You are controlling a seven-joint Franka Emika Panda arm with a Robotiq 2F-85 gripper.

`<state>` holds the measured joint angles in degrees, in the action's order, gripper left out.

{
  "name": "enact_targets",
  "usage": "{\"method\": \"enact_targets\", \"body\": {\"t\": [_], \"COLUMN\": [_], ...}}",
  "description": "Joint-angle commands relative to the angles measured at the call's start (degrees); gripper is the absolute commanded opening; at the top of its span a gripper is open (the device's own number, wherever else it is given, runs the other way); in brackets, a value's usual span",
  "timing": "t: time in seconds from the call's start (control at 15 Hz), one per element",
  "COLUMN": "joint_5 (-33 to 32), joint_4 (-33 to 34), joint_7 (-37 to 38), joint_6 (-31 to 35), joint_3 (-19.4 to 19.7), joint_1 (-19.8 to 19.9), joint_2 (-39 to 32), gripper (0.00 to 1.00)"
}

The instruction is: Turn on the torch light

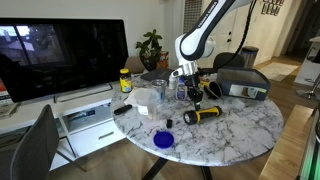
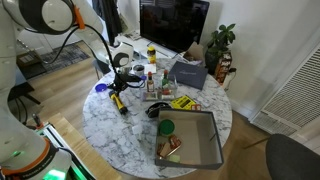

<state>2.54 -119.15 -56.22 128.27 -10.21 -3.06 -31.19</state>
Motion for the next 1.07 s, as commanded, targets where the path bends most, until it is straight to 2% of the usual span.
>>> {"method": "enact_targets", "body": {"t": [0.0, 0.53, 0.8, 0.87, 0.93, 1.0], "joint_5": [2.6, 7.9, 10.1, 10.5, 10.5, 11.2], "joint_4": [-4.2, -6.2, -8.9, -9.7, -10.9, -11.7], "joint_7": [-1.1, -3.3, -4.7, -4.7, -4.2, -4.1], "joint_6": [2.1, 2.0, 1.5, 1.0, 0.4, -1.0], "joint_3": [-1.5, -2.6, -2.4, -2.2, -1.9, -1.7], "joint_1": [3.2, 5.4, 6.5, 6.8, 6.9, 7.3], "joint_2": [3.0, 5.0, 9.1, 10.7, 12.8, 14.7], "gripper": [0.0, 0.0, 0.0, 0.26, 0.27, 0.34]}}
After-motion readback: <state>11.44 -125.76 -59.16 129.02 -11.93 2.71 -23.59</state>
